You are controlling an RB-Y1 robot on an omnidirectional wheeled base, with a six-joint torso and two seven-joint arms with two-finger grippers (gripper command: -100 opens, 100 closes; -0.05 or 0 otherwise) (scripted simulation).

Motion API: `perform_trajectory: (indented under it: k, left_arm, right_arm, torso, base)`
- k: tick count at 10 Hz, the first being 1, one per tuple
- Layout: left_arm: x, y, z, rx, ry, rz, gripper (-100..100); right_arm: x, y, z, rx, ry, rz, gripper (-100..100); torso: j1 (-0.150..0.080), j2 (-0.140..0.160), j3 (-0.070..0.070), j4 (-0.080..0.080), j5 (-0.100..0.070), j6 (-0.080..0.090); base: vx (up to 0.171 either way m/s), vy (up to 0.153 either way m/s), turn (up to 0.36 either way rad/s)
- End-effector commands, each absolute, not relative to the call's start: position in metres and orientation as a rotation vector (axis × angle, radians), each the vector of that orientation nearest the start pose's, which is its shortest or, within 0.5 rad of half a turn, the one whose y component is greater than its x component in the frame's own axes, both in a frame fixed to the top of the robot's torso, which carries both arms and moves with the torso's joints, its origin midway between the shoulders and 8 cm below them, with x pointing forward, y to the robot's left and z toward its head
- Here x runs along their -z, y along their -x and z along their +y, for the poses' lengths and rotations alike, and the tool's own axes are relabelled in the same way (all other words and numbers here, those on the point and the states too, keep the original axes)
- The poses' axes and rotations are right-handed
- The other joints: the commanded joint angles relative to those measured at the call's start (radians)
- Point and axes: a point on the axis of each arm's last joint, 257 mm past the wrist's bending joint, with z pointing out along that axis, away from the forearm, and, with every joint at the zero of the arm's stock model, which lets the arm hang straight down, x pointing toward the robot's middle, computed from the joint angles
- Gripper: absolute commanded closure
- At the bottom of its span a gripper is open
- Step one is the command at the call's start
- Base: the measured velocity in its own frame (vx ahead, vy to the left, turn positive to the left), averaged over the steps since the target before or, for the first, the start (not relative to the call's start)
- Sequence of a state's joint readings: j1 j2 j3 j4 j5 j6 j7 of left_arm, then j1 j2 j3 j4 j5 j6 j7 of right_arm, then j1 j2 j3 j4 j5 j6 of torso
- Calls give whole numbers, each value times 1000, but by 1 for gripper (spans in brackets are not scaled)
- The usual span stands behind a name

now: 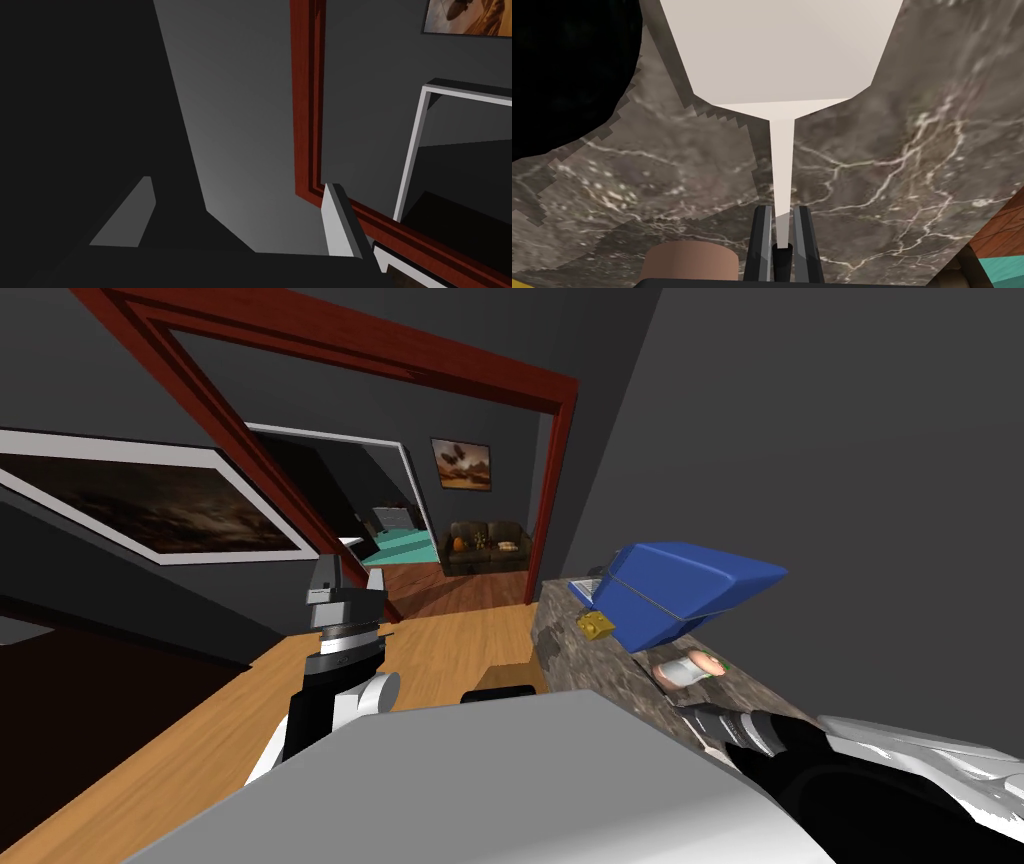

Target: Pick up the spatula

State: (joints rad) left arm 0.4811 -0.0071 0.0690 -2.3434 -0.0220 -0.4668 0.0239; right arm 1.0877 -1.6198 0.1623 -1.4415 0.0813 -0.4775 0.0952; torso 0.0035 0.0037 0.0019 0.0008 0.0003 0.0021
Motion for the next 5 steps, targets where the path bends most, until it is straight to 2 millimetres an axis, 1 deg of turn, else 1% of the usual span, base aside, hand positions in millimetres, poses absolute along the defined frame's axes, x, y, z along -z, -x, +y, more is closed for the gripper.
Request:
perform_trajectory:
  k: [1,3,4,5]
  left_arm:
    - [-53,-333,295,1258,611,576,0]
    - [-53,-333,295,1258,611,576,0]
    - [-53,-333,295,1258,611,576,0]
    - [-53,-333,295,1258,611,576,0]
  right_arm:
    - [338,-102,-604,-97,25,2774,100]
    - [331,-112,-604,-101,43,2774,100]
    - [335,-109,-605,-98,40,2774,100]
    - [335,-110,-605,-99,39,2774,0]
  torso:
    - [0,0,0,0,0,0]
    - [0,1,1,0,0,0]
    - [0,0,0,0,0,0]
    - [-1,-1,0,0,0,0]
  base:
    - [-49,18,-68]
    - [-38,16,-74]
    - [-15,5,-7]
    - [0,0,0]
